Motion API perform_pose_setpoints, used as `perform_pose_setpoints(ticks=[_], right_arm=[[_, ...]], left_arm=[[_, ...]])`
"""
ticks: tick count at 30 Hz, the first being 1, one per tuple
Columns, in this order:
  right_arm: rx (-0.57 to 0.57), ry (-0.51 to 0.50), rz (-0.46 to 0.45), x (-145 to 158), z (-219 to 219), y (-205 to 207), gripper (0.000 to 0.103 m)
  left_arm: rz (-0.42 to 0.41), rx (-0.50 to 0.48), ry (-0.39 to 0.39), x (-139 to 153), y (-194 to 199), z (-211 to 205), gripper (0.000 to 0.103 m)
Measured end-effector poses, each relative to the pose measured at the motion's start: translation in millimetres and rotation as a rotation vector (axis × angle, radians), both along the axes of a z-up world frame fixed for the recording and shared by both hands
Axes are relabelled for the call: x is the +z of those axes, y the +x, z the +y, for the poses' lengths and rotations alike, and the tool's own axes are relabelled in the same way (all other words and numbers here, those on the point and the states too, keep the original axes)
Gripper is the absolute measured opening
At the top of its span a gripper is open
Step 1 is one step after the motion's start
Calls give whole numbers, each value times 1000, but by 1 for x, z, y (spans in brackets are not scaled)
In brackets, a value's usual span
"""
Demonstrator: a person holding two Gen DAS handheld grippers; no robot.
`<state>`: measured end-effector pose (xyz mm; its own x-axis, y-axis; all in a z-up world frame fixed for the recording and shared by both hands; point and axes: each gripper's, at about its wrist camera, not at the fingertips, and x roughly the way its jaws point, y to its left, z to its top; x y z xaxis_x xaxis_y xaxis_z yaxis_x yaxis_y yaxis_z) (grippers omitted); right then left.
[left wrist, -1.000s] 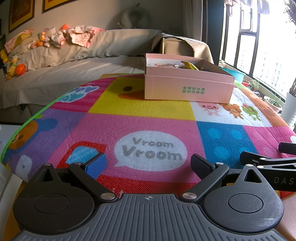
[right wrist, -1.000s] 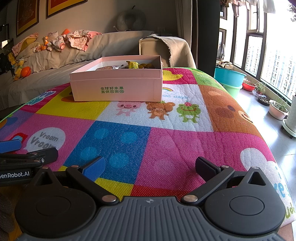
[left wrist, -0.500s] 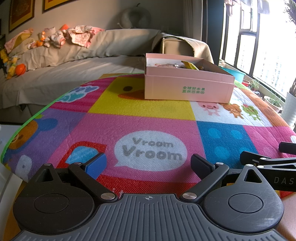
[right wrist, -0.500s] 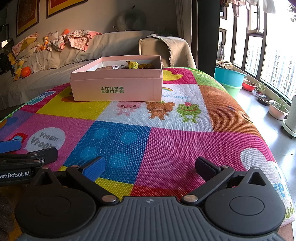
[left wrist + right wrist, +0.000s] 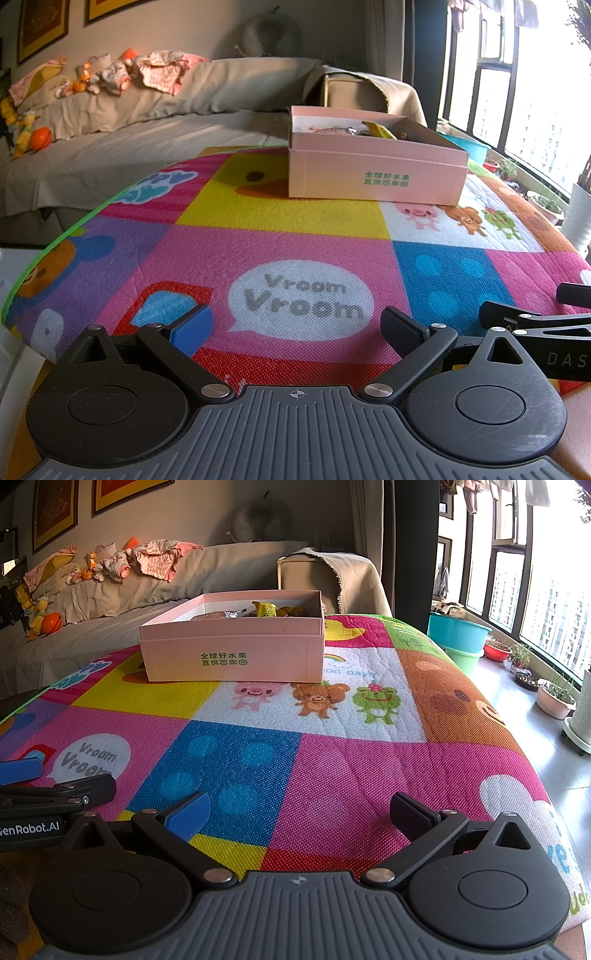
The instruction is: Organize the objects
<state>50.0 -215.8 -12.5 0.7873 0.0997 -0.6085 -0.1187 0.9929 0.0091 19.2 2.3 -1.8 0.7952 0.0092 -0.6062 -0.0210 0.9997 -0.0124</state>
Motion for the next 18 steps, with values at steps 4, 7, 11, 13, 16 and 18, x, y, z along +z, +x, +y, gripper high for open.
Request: perform_pose_setpoints(ticks=[4,7,11,13,16,18], right_arm=[[0,0,0,0,0,0,103],[0,0,0,0,0,0,103],[0,0,0,0,0,0,103],[0,0,0,0,0,0,103],[0,0,0,0,0,0,103],[0,0,0,0,0,0,103]], left_arm=[[1,0,6,-1,0,0,100],[1,0,3,-1,0,0,100],[1,0,5,-1,0,0,100],[1,0,5,0,0,0,100],[1,0,4,0,0,0,100],[1,0,4,0,0,0,100]])
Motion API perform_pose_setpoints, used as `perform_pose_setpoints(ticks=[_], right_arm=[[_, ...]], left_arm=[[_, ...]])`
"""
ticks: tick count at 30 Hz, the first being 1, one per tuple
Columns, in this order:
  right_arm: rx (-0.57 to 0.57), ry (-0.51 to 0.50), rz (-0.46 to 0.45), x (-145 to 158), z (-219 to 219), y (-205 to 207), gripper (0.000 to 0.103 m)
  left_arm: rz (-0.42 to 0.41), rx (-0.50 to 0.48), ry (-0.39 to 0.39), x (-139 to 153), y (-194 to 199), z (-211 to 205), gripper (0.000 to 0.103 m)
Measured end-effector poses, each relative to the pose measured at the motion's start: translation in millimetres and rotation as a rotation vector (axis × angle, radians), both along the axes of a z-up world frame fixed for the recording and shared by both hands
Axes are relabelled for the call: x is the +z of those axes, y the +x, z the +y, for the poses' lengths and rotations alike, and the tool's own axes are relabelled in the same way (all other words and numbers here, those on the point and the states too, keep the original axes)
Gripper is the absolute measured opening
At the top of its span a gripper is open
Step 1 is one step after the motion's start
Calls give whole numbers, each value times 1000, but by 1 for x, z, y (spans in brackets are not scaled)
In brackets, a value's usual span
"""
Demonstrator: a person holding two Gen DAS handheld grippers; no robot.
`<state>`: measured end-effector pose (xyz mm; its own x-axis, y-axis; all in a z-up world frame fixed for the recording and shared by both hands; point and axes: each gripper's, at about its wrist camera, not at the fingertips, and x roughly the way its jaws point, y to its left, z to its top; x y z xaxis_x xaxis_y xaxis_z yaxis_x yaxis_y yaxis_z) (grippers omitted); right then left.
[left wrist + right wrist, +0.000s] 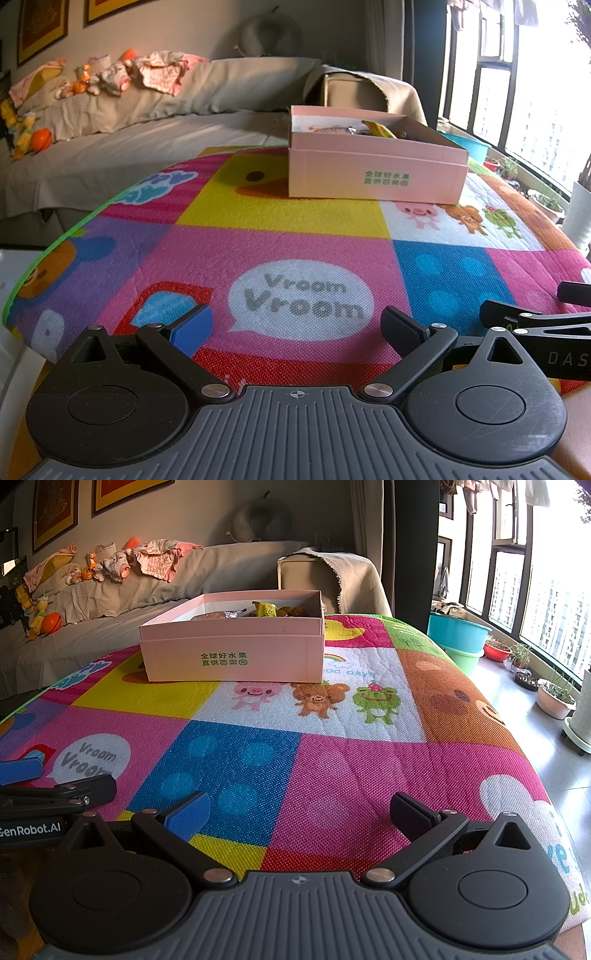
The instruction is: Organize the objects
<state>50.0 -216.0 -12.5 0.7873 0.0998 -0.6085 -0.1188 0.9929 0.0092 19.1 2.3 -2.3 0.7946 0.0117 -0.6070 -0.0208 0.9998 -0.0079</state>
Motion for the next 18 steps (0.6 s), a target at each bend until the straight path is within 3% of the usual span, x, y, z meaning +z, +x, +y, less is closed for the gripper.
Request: perform_pose_setpoints(ticks=[18], right_arm=[[0,0,0,0,0,0,103]], left_arm=[[0,-1,14,0,0,-2,100]])
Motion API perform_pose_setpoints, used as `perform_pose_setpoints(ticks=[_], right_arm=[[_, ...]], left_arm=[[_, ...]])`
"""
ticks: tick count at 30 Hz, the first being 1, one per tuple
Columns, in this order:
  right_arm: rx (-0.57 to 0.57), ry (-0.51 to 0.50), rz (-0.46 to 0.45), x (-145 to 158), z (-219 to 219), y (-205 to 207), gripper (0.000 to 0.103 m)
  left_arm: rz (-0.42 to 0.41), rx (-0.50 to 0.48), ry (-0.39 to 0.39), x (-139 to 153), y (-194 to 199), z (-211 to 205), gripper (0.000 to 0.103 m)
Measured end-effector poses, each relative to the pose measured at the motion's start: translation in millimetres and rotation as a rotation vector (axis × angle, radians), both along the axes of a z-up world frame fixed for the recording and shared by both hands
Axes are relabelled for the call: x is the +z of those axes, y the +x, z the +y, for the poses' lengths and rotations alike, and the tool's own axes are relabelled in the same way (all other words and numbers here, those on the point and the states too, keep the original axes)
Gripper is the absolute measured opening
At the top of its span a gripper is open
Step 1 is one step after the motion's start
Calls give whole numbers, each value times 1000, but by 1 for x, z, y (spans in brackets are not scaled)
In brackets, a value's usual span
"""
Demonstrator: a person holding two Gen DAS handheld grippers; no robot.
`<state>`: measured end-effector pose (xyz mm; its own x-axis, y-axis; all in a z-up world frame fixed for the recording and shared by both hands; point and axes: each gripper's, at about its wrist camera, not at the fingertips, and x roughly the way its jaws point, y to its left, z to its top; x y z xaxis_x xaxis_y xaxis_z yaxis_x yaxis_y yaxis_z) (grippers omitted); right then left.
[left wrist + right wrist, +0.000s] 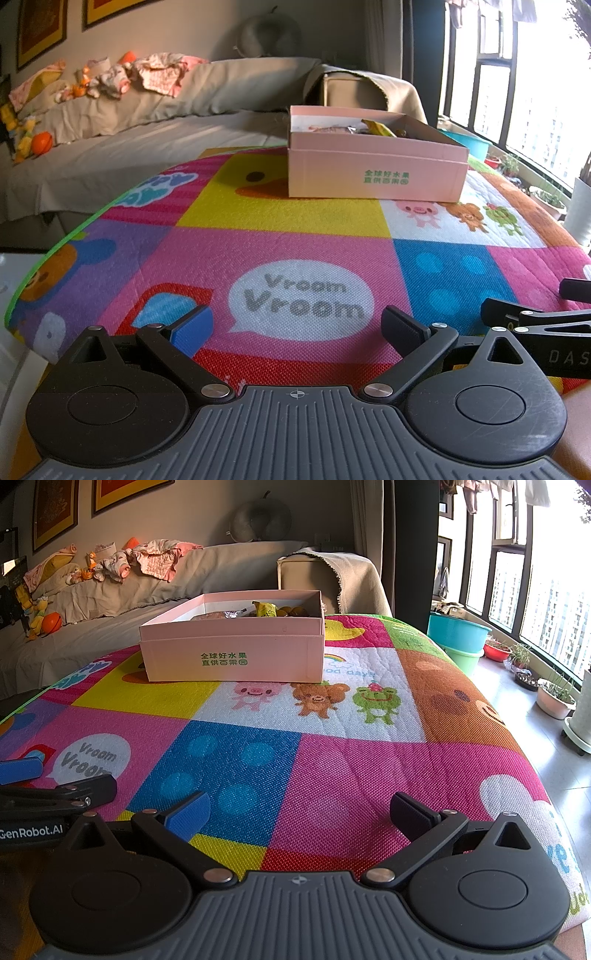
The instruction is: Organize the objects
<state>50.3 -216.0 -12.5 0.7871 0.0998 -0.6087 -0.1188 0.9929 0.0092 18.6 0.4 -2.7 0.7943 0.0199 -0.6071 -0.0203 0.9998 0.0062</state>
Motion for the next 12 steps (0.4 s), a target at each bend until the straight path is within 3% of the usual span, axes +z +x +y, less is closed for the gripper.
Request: perform_pose_setpoints(ticks=[12], right_arm=[[0,0,0,0,0,0,103]], left_arm=[[-1,-2,-2,0,1,0,100]])
